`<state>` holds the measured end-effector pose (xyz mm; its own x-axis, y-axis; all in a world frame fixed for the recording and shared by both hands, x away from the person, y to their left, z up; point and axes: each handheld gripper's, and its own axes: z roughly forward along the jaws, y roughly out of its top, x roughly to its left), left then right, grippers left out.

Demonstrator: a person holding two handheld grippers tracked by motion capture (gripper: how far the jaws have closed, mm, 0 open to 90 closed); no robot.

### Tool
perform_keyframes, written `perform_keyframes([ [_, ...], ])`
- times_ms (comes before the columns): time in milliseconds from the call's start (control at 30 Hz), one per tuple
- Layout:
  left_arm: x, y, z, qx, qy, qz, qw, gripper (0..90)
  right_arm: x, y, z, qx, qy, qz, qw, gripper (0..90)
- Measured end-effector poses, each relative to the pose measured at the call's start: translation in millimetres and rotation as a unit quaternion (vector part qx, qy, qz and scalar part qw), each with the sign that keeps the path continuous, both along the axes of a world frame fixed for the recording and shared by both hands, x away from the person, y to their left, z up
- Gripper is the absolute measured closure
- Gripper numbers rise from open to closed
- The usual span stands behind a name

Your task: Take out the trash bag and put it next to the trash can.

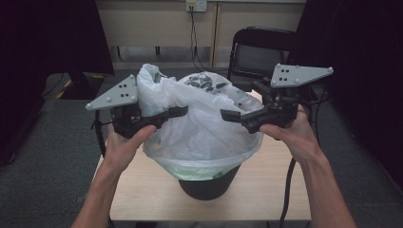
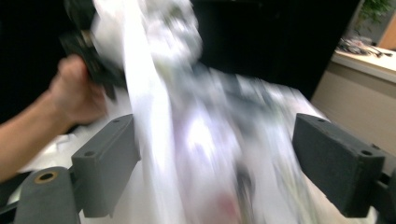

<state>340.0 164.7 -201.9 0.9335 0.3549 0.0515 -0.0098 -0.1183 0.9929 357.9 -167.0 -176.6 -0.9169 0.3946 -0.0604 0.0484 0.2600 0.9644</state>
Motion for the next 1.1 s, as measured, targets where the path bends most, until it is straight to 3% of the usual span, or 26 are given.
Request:
perform_keyframes([
  [133, -0.2, 7.0, 1.5, -0.010, -0.002, -0.008, 0.9999, 87.7, 6.3, -7.2, -8.7, 0.004, 0.008, -0.009, 0.9999, 14.7],
  [167, -0.1, 6.3, 0.8, -0.009, 0.000, -0.008, 0.9999, 87.7, 8.6, -8.2, -10.9, 0.005, 0.011, -0.010, 0.9999, 21.8],
  [200, 0.4, 5.3, -0.2, -0.005, 0.000, -0.008, 1.0000, 87.5, 10.1, -8.9, -12.6, 0.006, 0.012, 0.005, 0.9999, 39.2],
  [233, 1.6, 1.4, -2.6, 0.000, 0.003, -0.013, 0.9999, 82.7, 10.6, -6.2, -14.1, 0.008, 0.011, 0.021, 0.9997, 57.6],
  [267, 2.2, -0.9, -3.5, 0.003, 0.004, -0.012, 0.9999, 77.1, 10.2, -4.0, -14.0, 0.008, 0.010, 0.030, 0.9995, 70.6],
  [333, 3.5, -6.2, -5.3, 0.008, 0.013, -0.015, 0.9998, 62.8, 10.0, 0.6, -11.8, 0.021, 0.013, 0.042, 0.9988, 80.3],
  [500, 8.6, -16.8, -7.9, 0.009, 0.023, -0.016, 0.9996, 30.5, 6.9, 15.1, 0.6, 0.037, 0.011, 0.062, 0.9973, 87.6],
  [600, 12.6, -22.0, -7.6, -0.008, 0.030, -0.023, 0.9993, 20.8, 5.0, 26.0, 7.7, 0.044, 0.006, 0.069, 0.9966, 88.2],
  [700, 14.6, -31.5, -7.1, -0.005, 0.040, -0.029, 0.9988, 15.2, 5.7, 37.9, 11.7, 0.048, 0.007, 0.077, 0.9958, 88.5],
  [900, 20.0, -44.2, -9.9, 0.007, 0.055, -0.031, 0.9980, 13.4, 7.0, 58.3, 13.9, 0.054, 0.015, 0.099, 0.9936, 88.9],
  [1000, 19.7, -45.5, -11.7, 0.012, 0.045, -0.030, 0.9985, 17.7, 7.4, 63.7, 14.1, 0.060, 0.025, 0.109, 0.9919, 89.1],
  [1033, 18.7, -45.2, -12.4, 0.014, 0.036, -0.034, 0.9987, 24.3, 7.7, 64.6, 13.9, 0.062, 0.028, 0.112, 0.9913, 89.2],
  [1067, 17.4, -45.1, -13.3, 0.017, 0.026, -0.032, 0.9990, 37.9, 8.0, 65.0, 13.8, 0.064, 0.030, 0.115, 0.9909, 89.4],
  [1100, 17.0, -45.0, -13.7, 0.020, 0.026, -0.033, 0.9989, 45.9, 8.2, 65.0, 13.6, 0.067, 0.031, 0.117, 0.9904, 89.4],
])
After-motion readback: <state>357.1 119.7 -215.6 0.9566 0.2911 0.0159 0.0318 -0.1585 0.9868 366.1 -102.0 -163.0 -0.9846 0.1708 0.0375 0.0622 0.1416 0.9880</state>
